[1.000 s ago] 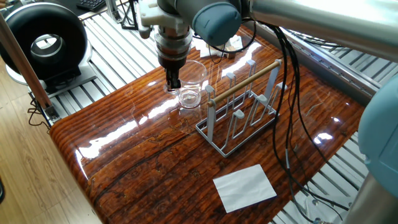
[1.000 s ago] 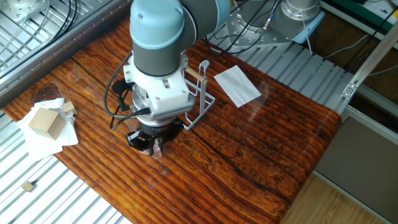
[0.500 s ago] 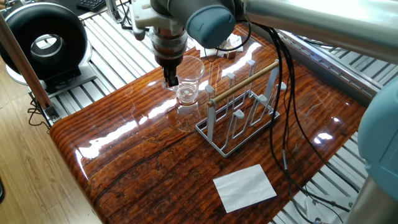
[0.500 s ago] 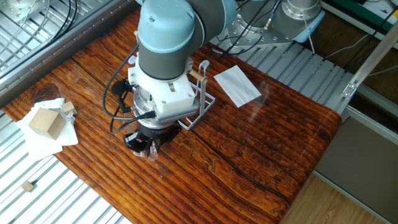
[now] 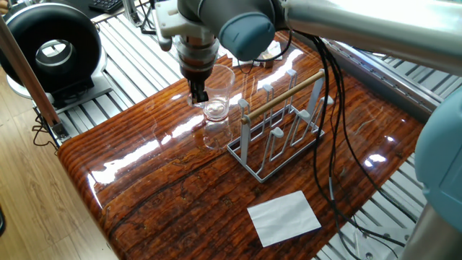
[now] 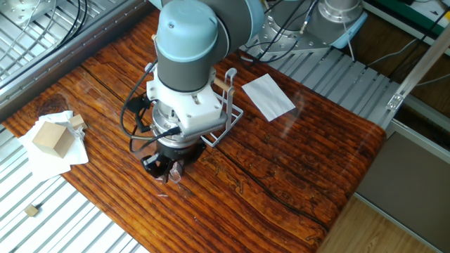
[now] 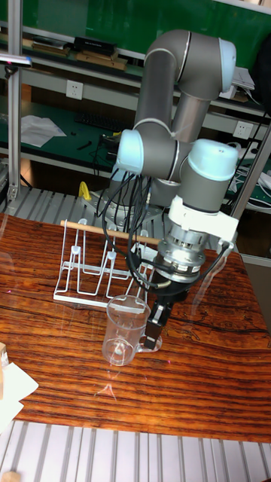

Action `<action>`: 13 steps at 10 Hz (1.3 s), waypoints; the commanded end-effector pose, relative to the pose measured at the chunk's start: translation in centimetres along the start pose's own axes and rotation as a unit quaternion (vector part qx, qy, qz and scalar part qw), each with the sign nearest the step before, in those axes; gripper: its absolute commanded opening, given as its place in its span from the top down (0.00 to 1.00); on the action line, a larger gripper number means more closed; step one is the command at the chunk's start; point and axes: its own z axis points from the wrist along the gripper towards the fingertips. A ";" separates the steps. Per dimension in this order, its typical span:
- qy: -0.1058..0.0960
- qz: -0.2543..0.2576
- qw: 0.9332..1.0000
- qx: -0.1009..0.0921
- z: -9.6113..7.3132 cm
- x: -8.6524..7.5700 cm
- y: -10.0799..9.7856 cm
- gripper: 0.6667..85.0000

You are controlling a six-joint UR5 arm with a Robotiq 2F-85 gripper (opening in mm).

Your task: Put the cup on the cup rack

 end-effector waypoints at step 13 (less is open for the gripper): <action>0.017 -0.015 1.000 -0.005 -1.4 -1.2 0.3 0.32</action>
